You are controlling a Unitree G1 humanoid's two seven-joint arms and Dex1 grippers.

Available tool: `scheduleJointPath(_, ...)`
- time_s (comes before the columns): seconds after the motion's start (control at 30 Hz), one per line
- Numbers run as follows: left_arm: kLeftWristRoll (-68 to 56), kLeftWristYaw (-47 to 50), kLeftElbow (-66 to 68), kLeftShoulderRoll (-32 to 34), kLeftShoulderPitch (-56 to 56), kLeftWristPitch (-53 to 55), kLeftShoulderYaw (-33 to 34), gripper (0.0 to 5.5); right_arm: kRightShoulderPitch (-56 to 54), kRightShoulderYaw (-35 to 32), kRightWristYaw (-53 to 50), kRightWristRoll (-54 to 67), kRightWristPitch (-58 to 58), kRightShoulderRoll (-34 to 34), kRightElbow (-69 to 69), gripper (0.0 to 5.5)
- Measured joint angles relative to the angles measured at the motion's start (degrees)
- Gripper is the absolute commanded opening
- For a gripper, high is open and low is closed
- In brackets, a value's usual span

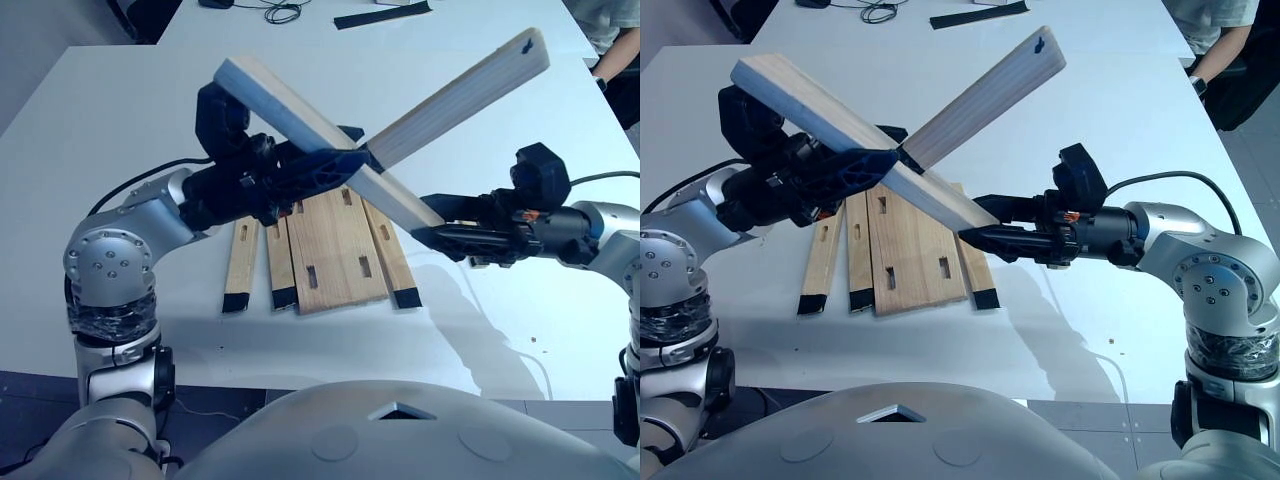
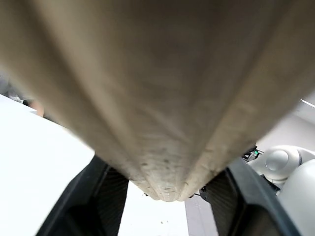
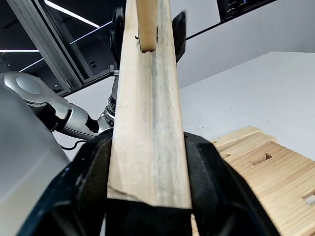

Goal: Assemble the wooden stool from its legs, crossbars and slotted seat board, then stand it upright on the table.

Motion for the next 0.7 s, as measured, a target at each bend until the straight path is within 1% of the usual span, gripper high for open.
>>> scheduleJointPath(0.4,0.4,-1.5,0.2,0.4,0.4,-0.7,-0.1,2.04,-0.5,0.4,0.4,-0.4,0.0,-0.5,-0.2,2.06)
scheduleJointPath(0.63,1.7,-1.1,1.5,-1.0,0.4,-0.4,-0.2,2.04,-0.1,1.9,2.4,-5.1,-4.2,-1.7,-0.1,2.06)
scheduleJointPath(0.67,1.8,-1.0,1.5,-1.1,0.3,-0.3,-0.2,2.04,0.2,2.0,2.8,-5.6,-5.0,-2.0,-0.1,2.42)
scheduleJointPath(0.7,1.9,-0.9,1.5,-1.1,0.2,-0.1,-0.3,2.04,0.5,2.1,3.0,-5.9,-5.7,-2.2,-0.1,2.53)
